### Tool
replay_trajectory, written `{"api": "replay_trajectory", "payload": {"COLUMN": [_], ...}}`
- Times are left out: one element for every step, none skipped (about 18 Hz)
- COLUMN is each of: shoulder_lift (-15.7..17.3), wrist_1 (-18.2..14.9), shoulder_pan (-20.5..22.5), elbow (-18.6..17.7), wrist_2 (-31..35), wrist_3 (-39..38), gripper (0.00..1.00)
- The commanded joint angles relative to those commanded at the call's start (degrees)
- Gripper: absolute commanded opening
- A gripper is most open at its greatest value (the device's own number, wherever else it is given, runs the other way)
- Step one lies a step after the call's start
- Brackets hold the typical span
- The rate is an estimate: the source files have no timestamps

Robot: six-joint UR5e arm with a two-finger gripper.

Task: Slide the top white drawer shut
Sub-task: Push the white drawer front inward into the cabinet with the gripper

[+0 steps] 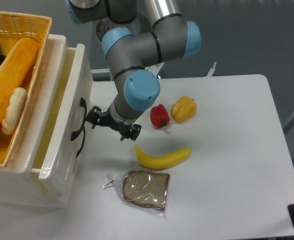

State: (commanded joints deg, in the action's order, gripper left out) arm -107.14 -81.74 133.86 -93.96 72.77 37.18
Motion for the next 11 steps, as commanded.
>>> {"api": "replay_trajectory", "payload": {"shoulder_lift": [0.0,0.0,0.0,0.0,0.1,0.1,0.1,0.2,0.4,0.5,0.6], "wrist_1": [0.0,0.0,0.0,0.0,0.0,0.0,0.0,0.0,0.0,0.0,0.0], "shoulder_pan": [-0.1,-0.1,-0.1,-0.1,-0.1,-0.2,-0.2,-0.2,-0.3,-0.9,-0.9], "elbow": [0.0,0.0,0.0,-0.1,-0.1,-0.1,-0.1,-0.2,-0.3,-0.8,-0.8], "wrist_2": [0.0,0.0,0.0,-0.1,0.0,-0.1,0.0,0.0,0.0,0.0,0.0], "wrist_3": [0.0,0.0,-0.1,-0.1,-0.1,-0.1,-0.1,-0.1,-0.1,-0.1,-0.1], "gripper": [1.00,1.00,1.00,1.00,1.00,1.00,1.00,1.00,1.00,1.00,1.00]}}
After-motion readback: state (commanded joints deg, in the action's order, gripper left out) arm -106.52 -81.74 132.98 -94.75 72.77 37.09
